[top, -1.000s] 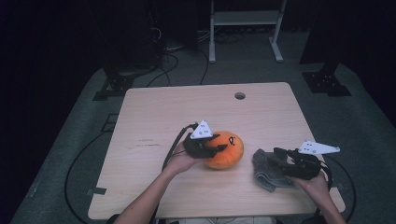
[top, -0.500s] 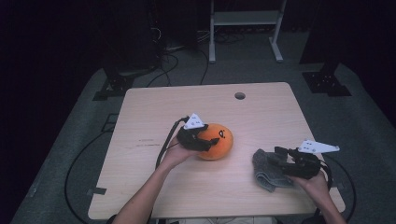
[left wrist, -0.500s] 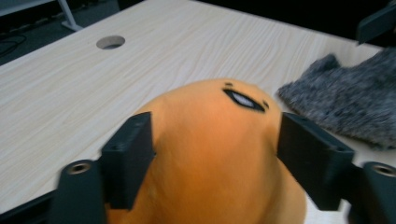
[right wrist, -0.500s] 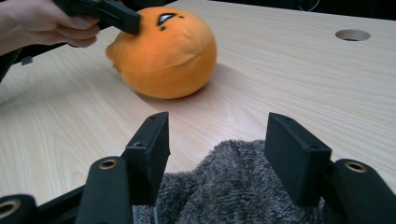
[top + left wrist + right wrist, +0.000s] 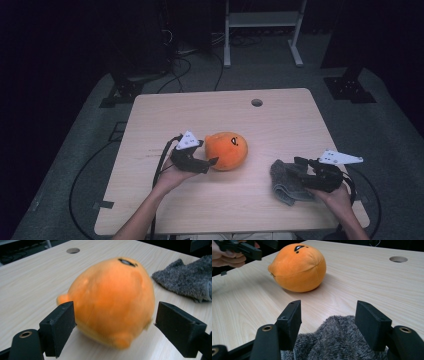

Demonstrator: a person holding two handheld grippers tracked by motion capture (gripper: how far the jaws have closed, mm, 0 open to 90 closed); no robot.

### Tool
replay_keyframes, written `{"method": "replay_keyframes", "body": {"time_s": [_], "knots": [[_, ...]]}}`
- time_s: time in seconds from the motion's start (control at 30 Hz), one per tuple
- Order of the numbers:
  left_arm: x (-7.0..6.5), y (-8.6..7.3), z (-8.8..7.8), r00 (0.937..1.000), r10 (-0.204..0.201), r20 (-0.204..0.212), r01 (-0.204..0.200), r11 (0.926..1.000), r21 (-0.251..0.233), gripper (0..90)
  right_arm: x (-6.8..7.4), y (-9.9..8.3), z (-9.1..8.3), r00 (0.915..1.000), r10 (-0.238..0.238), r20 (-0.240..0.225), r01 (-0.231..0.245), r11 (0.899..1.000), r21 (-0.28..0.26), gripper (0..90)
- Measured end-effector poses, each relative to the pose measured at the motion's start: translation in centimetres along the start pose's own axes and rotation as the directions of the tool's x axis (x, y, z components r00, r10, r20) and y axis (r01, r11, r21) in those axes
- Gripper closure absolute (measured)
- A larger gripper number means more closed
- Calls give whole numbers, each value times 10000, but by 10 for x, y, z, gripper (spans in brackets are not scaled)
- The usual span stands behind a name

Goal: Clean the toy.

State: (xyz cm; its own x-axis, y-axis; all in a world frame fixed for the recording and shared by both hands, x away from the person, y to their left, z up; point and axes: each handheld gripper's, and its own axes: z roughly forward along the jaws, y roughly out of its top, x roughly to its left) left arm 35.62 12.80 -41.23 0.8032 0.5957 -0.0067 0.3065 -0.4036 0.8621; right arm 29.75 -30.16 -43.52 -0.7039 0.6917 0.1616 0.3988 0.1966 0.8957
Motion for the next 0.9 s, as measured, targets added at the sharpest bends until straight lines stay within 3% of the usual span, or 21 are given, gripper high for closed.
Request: {"method": "replay_keyframes", "body": {"time_s": [0.5,0.9], "knots": [[-1,-30,-31,9993,-238,-279,241,9997,96,133,2,0,0,10000,41,54,-41,10000,38,350],[-2,-56,-52,9961,-753,-465,752,9972,-31,114,2,-3,0,9997,171,191,-171,9998,-35,326]]}}
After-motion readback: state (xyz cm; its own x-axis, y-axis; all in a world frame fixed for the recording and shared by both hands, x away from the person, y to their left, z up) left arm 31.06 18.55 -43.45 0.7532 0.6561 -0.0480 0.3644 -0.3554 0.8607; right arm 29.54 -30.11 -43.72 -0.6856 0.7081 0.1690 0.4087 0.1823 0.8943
